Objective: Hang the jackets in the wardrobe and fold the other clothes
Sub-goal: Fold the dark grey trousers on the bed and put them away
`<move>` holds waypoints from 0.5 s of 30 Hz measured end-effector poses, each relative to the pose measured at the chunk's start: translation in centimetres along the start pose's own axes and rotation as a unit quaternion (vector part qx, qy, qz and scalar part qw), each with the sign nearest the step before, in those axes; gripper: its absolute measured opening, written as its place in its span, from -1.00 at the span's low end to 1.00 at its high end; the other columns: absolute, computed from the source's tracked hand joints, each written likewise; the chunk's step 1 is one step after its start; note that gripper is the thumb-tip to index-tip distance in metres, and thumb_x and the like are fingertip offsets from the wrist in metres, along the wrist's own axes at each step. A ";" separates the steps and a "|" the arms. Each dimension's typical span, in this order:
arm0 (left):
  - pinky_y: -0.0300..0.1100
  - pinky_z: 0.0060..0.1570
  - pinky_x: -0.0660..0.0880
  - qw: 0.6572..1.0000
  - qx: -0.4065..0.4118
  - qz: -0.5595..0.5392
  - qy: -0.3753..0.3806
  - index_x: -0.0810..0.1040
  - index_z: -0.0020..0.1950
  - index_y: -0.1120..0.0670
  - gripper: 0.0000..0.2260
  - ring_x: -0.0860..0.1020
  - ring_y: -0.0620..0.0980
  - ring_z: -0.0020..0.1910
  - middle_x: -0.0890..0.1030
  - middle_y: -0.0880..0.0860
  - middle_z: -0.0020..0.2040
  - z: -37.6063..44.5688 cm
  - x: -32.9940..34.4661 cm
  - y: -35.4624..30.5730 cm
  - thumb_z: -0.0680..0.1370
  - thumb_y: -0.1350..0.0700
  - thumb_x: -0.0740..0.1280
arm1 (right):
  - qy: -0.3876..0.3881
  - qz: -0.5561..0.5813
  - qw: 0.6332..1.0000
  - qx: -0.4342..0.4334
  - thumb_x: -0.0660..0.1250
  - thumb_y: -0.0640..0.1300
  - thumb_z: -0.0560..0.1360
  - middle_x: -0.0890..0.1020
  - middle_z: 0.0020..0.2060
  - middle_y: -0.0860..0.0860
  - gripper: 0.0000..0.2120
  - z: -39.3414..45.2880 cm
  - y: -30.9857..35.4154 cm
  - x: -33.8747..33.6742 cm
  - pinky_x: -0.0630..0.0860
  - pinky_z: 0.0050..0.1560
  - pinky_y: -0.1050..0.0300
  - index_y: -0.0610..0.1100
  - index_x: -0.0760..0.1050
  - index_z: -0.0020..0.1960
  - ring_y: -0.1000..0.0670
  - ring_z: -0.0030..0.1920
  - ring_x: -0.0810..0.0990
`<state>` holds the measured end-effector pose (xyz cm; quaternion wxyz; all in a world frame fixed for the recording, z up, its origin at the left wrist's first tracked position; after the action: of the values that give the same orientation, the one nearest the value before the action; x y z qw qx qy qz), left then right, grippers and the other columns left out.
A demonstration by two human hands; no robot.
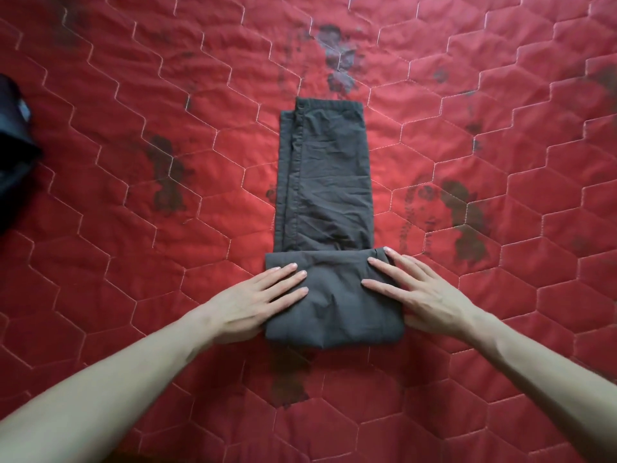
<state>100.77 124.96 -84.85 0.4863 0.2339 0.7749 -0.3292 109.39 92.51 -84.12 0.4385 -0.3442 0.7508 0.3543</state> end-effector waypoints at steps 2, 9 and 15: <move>-0.05 0.64 0.07 0.995 -0.020 -0.091 -0.026 0.23 0.65 0.18 -0.26 0.04 0.06 0.69 0.18 0.15 0.68 -0.3 -0.9 0.0 0.42 0.19 0.02 | -0.010 0.024 0.999 -0.025 0.23 -0.01 0.42 0.17 0.66 -0.01 -0.23 0.0 -0.1 -0.6 0.16 0.59 -0.14 0.09 0.23 0.64 -0.10 0.67 0.07; 0.03 0.00 0.60 0.791 -0.282 -0.510 -0.183 0.41 0.27 -0.11 -0.46 0.67 -0.05 -0.02 0.69 0.00 0.01 -2.2 -3.4 -1.2 0.35 0.30 0.23 | -0.162 0.464 0.859 0.144 0.27 -0.27 0.44 0.62 0.32 0.14 -0.45 -0.4 1.2 -2.7 0.47 0.36 0.07 -0.05 0.47 0.43 0.07 0.36 0.57; 0.10 0.51 0.35 0.620 -0.471 -0.565 -0.273 0.44 0.49 0.16 -0.41 0.47 0.07 0.46 0.56 0.14 0.42 0.0 -2.5 0.4 0.58 -0.07 -0.04 | -0.228 0.548 0.732 0.334 -0.01 0.02 0.67 0.67 -0.06 0.23 -0.69 1.2 1.9 -1.9 0.48 0.06 0.11 0.22 0.50 0.14 0.22 -0.02 0.58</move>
<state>102.10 125.14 -82.71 0.4374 -0.6118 0.6348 -0.1773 109.08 94.90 -82.43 0.4126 0.3866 0.7568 0.3279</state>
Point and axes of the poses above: each hand's wrist, its own z-axis towards the middle knuckle, its own x-axis out of the palm, y = z × x, the point moved 4 cm from there along z, towards the middle knuckle
